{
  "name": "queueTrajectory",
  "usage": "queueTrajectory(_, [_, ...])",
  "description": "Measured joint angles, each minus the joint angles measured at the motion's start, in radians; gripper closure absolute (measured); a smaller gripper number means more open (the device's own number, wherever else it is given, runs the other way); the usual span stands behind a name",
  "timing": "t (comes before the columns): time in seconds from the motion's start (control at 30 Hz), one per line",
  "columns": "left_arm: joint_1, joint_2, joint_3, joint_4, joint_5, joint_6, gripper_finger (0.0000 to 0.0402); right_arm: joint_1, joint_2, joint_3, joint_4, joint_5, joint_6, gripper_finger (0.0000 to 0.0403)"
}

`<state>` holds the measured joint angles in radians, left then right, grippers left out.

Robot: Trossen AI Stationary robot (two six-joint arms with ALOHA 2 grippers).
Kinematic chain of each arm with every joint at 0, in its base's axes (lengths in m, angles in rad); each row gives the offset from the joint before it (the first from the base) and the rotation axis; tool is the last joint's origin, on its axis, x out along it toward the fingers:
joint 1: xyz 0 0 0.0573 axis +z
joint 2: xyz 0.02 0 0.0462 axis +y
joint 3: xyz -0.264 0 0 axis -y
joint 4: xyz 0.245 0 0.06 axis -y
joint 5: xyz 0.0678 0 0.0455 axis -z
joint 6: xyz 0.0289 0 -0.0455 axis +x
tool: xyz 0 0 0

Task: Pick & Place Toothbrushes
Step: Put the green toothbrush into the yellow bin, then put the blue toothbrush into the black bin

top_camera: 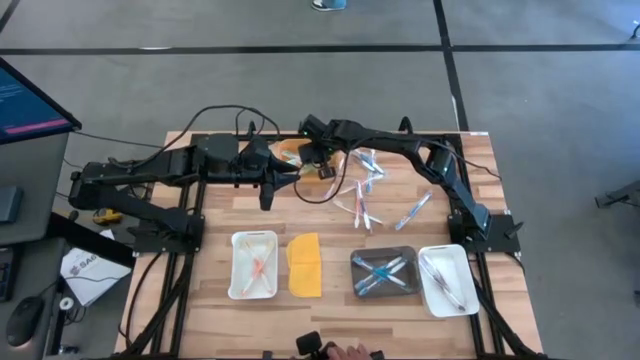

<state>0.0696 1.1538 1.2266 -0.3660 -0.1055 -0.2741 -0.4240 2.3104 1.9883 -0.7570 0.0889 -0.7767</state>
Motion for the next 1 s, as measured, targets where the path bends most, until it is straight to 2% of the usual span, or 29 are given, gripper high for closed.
queueTrajectory(0.17, [0.000, 0.000, 0.000, 0.000, 0.000, -0.002, 0.0285, 0.013, 0.002, -0.024, 0.047, 0.052, 0.000, 0.0385])
queueTrajectory(0.4, [0.000, 0.000, 0.000, 0.003, 0.000, 0.000, 0.0285, 0.011, 0.001, -0.024, 0.047, 0.110, 0.053, 0.0321])
queueTrajectory(0.67, [0.000, 0.000, 0.000, 0.003, 0.001, 0.000, 0.0285, 0.039, -0.007, -0.023, 0.048, 0.255, 0.063, 0.0258])
queueTrajectory(0.83, [-0.014, 0.000, 0.000, 0.007, 0.001, 0.000, 0.0285, 0.065, -0.089, -0.017, 0.060, 0.274, 0.064, 0.0247])
queueTrajectory(1.0, [-0.020, 0.000, 0.000, 0.010, 0.002, 0.005, 0.0285, 0.090, -0.170, -0.018, 0.051, 0.300, 0.085, 0.0262])
